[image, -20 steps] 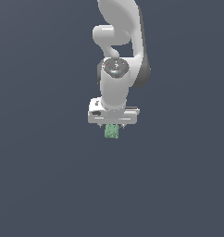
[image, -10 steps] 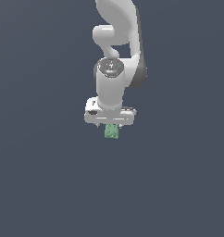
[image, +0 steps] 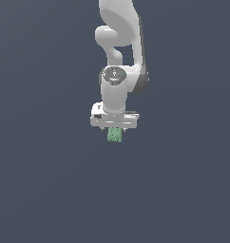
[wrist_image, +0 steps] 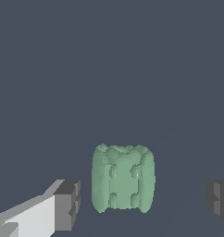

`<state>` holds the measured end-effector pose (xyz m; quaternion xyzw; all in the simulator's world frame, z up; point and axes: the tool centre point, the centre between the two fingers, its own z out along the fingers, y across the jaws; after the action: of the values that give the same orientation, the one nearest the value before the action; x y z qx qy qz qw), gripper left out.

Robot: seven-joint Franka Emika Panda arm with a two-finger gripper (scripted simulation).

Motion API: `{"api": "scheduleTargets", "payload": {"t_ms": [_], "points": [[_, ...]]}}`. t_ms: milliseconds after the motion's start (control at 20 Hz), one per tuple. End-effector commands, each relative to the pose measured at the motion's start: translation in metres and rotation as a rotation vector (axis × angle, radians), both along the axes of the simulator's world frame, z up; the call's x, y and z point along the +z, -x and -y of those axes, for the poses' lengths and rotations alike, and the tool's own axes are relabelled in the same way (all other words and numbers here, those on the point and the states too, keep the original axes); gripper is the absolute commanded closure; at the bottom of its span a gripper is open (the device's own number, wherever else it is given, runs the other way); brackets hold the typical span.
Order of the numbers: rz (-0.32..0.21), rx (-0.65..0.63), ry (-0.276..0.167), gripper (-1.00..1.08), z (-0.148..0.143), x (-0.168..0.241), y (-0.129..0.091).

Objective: Pick up the object and move it to a goal position.

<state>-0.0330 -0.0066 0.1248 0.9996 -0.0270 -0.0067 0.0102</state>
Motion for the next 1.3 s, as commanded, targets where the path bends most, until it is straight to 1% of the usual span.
{"api": "scheduleTargets", "payload": {"t_ms": [0,250,450,850,1250], "points": [[0.004,-0.009,-0.007,-0.92,-0.002,-0.012,0.009],[0.011,-0.022,-0.016,-0.92,-0.005,-0.028,0.023],[0.014,-0.028,-0.019,-0.92,-0.006,-0.034,0.029],[0.013,-0.029,-0.019,-0.92,-0.006,-0.04,0.03],[0.014,-0.029,-0.019,-0.92,-0.007,-0.076,0.031]]}}
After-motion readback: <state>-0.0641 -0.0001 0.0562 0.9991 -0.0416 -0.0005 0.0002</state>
